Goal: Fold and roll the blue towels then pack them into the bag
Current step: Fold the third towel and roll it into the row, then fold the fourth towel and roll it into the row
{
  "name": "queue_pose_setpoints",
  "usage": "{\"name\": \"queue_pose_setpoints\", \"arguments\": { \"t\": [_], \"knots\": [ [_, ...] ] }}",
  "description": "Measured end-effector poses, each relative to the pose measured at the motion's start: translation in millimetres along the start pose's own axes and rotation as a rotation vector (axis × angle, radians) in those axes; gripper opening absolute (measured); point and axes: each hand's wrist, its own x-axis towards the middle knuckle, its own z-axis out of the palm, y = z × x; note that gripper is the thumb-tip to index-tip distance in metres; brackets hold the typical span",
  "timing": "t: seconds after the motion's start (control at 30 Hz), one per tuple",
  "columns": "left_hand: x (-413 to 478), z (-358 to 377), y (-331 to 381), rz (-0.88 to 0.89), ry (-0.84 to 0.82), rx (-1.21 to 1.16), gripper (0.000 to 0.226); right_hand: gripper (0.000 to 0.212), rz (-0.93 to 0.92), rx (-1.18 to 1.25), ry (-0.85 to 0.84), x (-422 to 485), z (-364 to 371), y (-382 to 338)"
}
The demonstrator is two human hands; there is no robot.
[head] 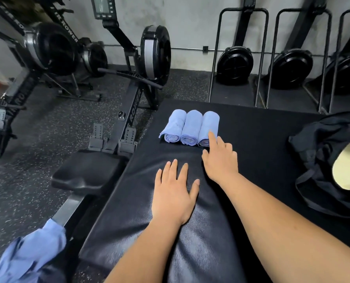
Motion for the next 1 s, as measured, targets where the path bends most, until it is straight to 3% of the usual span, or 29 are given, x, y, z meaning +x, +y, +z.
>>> {"name": "queue_pose_setpoints", "arguments": {
  "t": [0.23, 0.43, 0.7, 1.0],
  "knots": [
    [-6, -23, -9, 0.025, 0.01, -0.211, 0.083, 0.063, -0.067, -0.033, -0.151, -58, -30, -12],
    [-40, -65, -42, -0.092, 0.003, -0.212, 0.067, 0.063, -0.165, -0.023, -0.213, -106, -55, -43],
    [-133, -118, -104, -0.197, 0.065, -0.139, 0.068, 0.064, -0.334, 0.021, -0.259, -190, -67, -118],
    [-259, -125, -187, -0.424, 0.051, -0.118, 0.068, 0.065, -0.579, 0.018, -0.371, -294, -37, -210]
  ]
}}
